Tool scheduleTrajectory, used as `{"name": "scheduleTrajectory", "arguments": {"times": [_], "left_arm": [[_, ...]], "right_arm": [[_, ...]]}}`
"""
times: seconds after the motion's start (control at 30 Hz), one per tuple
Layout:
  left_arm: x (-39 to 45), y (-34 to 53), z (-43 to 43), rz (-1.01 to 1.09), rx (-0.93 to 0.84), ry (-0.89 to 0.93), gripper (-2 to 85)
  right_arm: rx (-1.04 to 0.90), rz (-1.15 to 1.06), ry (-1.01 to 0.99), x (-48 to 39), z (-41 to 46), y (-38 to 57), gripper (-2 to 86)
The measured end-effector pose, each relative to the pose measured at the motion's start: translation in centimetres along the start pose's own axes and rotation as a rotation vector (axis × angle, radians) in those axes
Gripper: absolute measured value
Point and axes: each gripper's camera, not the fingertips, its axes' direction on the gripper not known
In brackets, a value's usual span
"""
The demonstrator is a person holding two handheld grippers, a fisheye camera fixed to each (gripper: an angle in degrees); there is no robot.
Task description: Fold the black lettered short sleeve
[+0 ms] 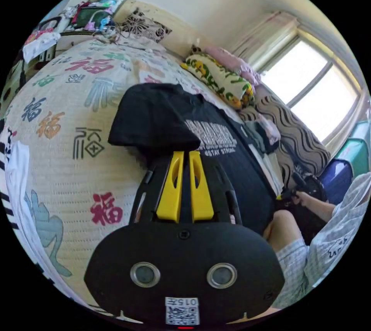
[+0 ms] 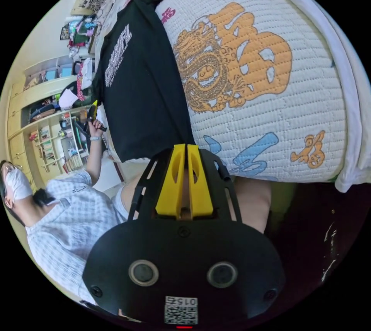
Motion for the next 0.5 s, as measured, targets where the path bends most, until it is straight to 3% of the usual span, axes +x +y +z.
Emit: {"name": "scheduleTrajectory", "arguments": {"times": [0.1, 0.27, 0.37, 0.5], "left_arm": [[-0.2, 3.1, 1.2, -0.004, -0.110, 0.020, 6.4], [-5.9, 3.9, -0.5, -0.225, 0.042, 0.049, 12.9], [-9.4, 2.7, 2.7, -0.343, 0.052, 0.090, 14.7], [-13.2, 2.1, 6.9, -0.491, 0.107, 0.088, 7.1]], "right_arm": [[-0.073, -0.044, 0.082, -1.5, 1.1, -0.7, -0.1], [-0.174, -0.116, 0.197, -3.9, 3.1, -2.0, -0.5], [-0.190, -0.122, 0.207, -4.3, 3.7, -2.3, -0.8], [-0.167, -0.111, 0.186, -4.4, 3.2, -1.7, -0.6]]}}
